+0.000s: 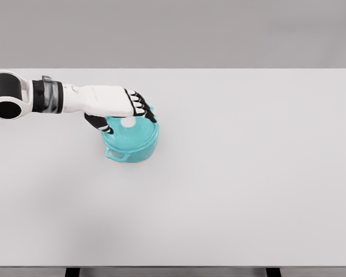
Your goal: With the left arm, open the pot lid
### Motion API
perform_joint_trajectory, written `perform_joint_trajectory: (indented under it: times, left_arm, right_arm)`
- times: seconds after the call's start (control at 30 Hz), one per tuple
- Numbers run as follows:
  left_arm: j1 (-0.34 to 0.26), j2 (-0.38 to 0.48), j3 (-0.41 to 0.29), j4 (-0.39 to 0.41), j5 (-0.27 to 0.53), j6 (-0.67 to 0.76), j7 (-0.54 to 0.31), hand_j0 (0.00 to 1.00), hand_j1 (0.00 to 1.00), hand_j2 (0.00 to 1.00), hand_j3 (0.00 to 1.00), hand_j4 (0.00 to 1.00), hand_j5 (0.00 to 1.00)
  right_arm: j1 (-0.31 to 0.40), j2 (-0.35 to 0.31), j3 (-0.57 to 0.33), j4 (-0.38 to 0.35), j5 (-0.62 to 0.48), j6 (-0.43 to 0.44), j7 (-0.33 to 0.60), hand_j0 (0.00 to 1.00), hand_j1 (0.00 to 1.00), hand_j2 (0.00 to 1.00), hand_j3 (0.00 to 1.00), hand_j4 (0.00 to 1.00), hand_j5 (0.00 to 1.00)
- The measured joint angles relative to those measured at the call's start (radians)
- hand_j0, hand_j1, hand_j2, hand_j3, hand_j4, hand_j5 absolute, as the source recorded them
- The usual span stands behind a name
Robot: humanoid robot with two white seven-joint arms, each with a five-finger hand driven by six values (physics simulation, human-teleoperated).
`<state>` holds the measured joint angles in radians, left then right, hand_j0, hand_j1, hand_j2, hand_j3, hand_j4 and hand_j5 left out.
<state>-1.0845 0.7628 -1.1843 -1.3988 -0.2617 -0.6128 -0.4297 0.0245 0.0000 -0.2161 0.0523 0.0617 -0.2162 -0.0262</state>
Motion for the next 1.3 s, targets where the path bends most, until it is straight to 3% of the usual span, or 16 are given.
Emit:
perform_joint_trajectory:
  times: [0.17,0.4,0.93,1.03,1.3]
  left_arm:
    - [0.002,0.001,-0.005,0.013,-0.01,0.0,0.0,0.88,0.88,0.88,0.88,0.88,0.88]
    - [0.002,0.001,-0.006,0.022,-0.018,0.0,0.0,0.77,0.77,0.77,0.77,0.77,0.77]
    - [0.002,0.001,-0.006,0.036,-0.033,0.0,0.0,0.76,0.76,0.76,0.76,0.76,0.76]
    - [0.002,0.0,-0.006,0.04,-0.034,0.0,0.0,0.66,0.66,0.66,0.66,0.66,0.66]
    - [0.002,0.0,-0.007,0.043,-0.034,0.001,0.0,0.62,0.62,0.62,0.62,0.62,0.62]
  right_arm:
    - [0.0,0.0,0.0,0.0,0.0,0.0,0.0,1.0,1.0,1.0,1.0,1.0,1.0]
    - [0.0,0.0,0.0,0.0,0.0,0.0,0.0,1.0,1.0,1.0,1.0,1.0,1.0]
    - [0.0,0.0,0.0,0.0,0.0,0.0,0.0,1.0,1.0,1.0,1.0,1.0,1.0]
    - [0.0,0.0,0.0,0.0,0.0,0.0,0.0,1.0,1.0,1.0,1.0,1.0,1.0]
    - [0.0,0.0,0.0,0.0,0.0,0.0,0.0,1.0,1.0,1.0,1.0,1.0,1.0]
